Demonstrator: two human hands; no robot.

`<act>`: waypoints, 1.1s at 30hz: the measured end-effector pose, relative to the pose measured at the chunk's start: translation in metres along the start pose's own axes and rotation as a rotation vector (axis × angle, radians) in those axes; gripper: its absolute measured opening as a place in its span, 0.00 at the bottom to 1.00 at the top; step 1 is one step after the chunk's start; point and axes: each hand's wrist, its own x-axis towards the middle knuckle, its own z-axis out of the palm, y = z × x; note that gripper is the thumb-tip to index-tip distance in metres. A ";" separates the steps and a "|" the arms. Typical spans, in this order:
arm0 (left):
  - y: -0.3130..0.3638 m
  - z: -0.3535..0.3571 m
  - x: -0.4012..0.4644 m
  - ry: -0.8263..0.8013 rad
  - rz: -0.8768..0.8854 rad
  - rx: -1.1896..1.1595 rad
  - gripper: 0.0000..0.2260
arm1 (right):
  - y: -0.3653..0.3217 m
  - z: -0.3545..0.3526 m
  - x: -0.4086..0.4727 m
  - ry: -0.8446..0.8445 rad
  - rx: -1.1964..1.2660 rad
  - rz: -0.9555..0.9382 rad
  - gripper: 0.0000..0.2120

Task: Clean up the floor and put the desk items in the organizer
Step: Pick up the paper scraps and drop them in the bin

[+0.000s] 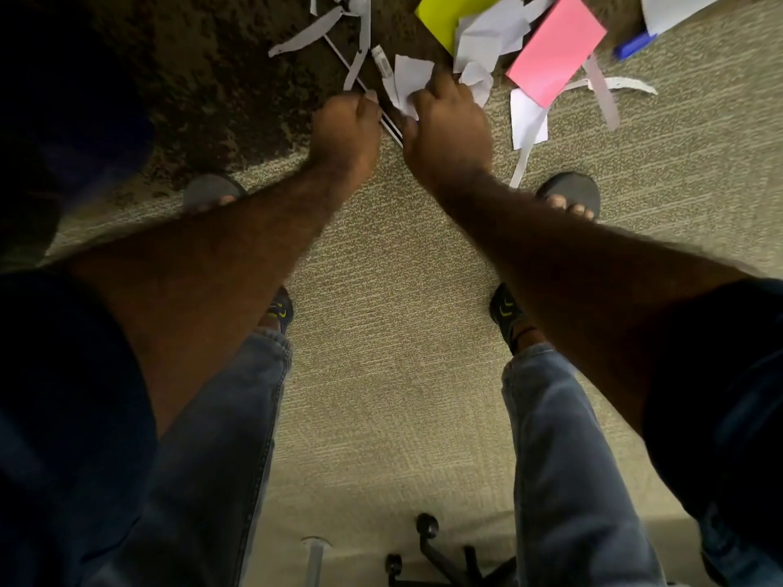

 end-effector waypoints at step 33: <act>-0.011 0.009 -0.026 -0.023 -0.177 -0.453 0.13 | 0.033 -0.010 -0.022 0.137 0.064 0.105 0.23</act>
